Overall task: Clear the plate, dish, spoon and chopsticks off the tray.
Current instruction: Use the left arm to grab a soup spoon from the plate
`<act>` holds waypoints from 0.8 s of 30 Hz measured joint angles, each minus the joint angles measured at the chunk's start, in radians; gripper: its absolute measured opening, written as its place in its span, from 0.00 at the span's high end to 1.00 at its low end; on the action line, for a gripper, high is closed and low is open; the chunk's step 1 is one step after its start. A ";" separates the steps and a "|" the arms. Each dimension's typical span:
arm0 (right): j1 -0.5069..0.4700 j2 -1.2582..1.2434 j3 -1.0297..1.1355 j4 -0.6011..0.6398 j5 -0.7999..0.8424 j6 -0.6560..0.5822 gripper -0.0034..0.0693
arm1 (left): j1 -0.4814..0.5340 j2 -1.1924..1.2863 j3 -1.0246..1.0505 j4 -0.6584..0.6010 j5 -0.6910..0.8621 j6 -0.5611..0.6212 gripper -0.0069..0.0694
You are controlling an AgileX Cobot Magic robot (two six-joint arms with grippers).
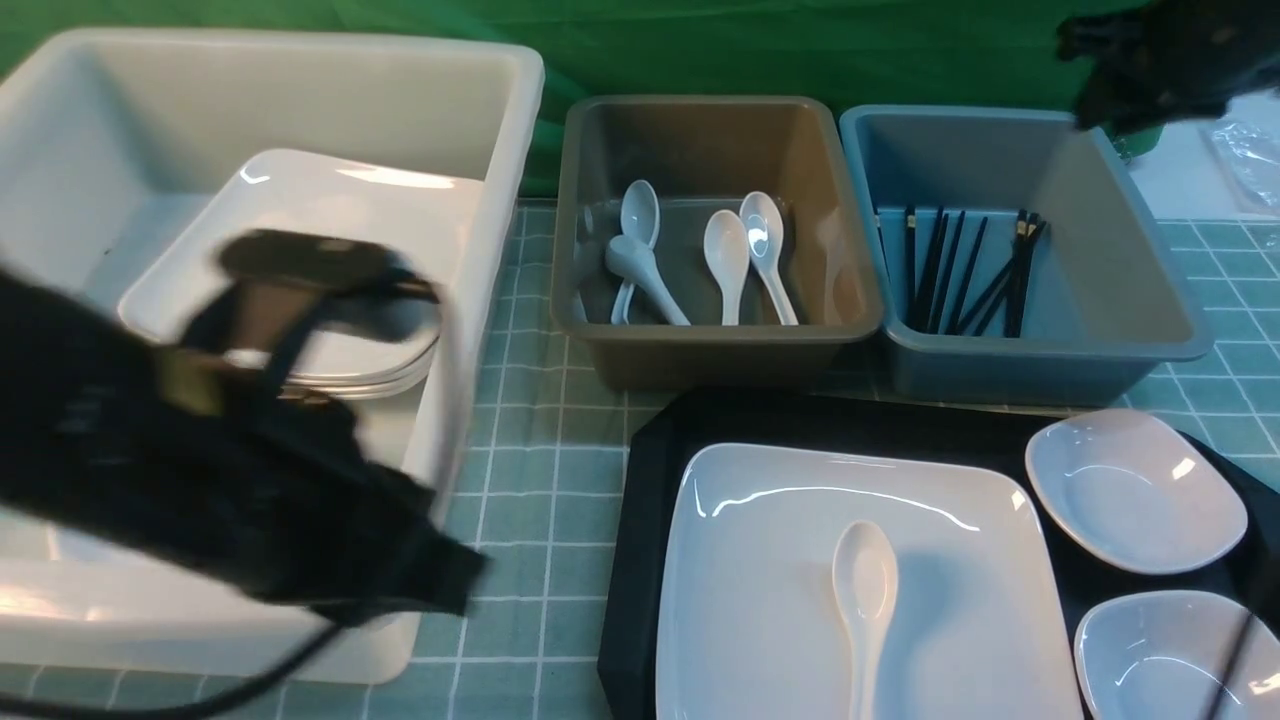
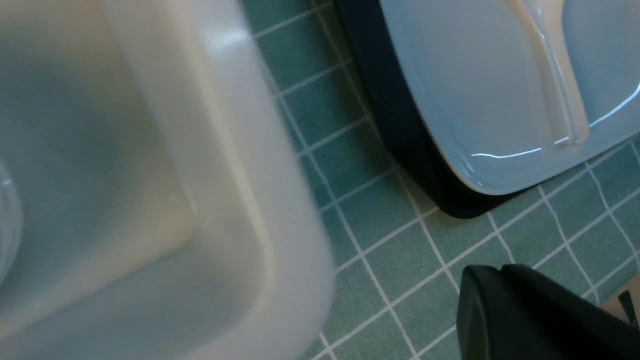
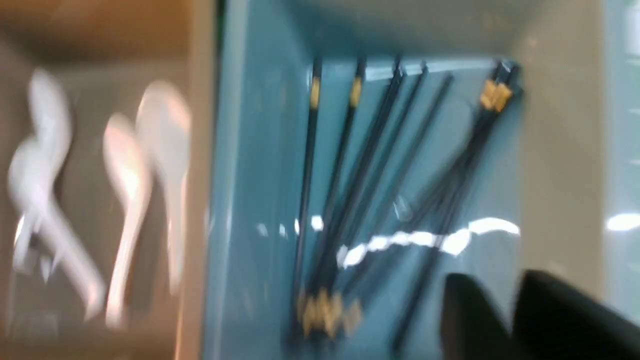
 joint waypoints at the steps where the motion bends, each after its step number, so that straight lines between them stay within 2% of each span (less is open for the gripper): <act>1: 0.000 -0.068 0.011 -0.008 0.068 -0.019 0.86 | -0.065 0.054 -0.036 0.051 -0.002 -0.053 0.91; 6: 0.000 -0.317 0.168 -0.017 0.156 -0.042 0.91 | -0.233 0.266 -0.194 0.160 -0.002 -0.208 0.91; 9: 0.000 -0.465 0.328 -0.017 0.156 -0.047 0.91 | -0.278 0.385 -0.290 0.151 -0.005 -0.245 0.89; 13: 0.000 -0.682 0.579 -0.018 0.153 -0.044 0.91 | -0.310 0.528 -0.398 0.136 -0.017 -0.254 0.80; 16: 0.000 -0.821 0.745 -0.020 0.131 -0.033 0.89 | -0.319 0.617 -0.448 0.126 -0.033 -0.254 0.69; 18: 0.000 -0.932 0.864 -0.021 0.100 -0.029 0.87 | -0.319 0.685 -0.477 0.109 -0.039 -0.255 0.57; 24: 0.000 -1.123 1.065 -0.022 0.066 -0.029 0.81 | -0.319 0.805 -0.504 0.057 -0.097 -0.245 0.29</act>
